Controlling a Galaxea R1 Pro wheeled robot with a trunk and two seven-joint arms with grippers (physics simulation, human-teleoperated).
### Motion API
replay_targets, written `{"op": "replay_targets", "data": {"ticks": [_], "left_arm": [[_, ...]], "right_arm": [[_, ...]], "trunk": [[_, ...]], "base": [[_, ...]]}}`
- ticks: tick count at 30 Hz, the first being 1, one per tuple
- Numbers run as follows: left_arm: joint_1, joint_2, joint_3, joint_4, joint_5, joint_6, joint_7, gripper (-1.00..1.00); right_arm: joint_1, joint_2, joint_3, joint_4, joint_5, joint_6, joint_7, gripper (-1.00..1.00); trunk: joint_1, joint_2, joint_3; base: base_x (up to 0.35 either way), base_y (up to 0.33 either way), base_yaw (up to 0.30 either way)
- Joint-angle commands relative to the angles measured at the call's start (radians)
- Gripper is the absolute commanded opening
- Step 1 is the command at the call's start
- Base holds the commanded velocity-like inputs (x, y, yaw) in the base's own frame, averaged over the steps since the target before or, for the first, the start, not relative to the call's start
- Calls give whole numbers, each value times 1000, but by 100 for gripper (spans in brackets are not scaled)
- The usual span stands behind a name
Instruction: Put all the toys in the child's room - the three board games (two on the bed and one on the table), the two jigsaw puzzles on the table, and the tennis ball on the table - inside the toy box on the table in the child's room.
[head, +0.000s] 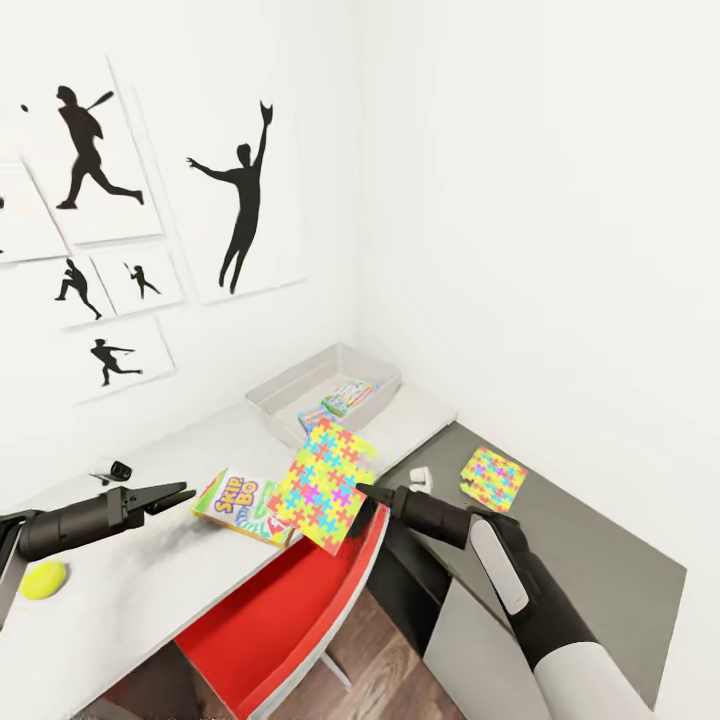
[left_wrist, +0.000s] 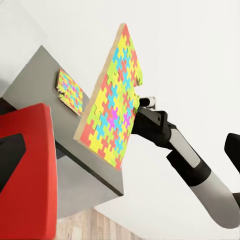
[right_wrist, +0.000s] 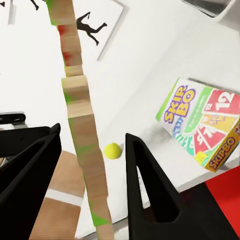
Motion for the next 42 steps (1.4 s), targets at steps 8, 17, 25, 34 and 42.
{"op": "replay_targets", "data": {"ticks": [8,17,25,34,42], "left_arm": [[1,0,0,0,-1,10,-4,100],[2,0,0,0,-1,9,-4,100],[2,0,0,0,-1,10,-4,100],[2,0,0,0,-1,10,-4,100],[2,0,0,0,-1,10,-4,100]], "right_arm": [[-1,0,-1,1,-6,6,0,-100],[-1,-3,-5,-2,-7,5,1,-100],[-1,-5,-5,-1,-7,5,2,-100],[-1,-5,-6,1,-7,5,2,-100],[-1,-3,-11,2,-7,5,1,-100]], "trunk": [[1,-2,-2],[1,-2,-2],[1,-2,-2],[1,-2,-2],[1,-2,-2]], "base": [[140,69,291],[119,-4,69],[162,-2,2],[162,14,0],[129,1,0]]}}
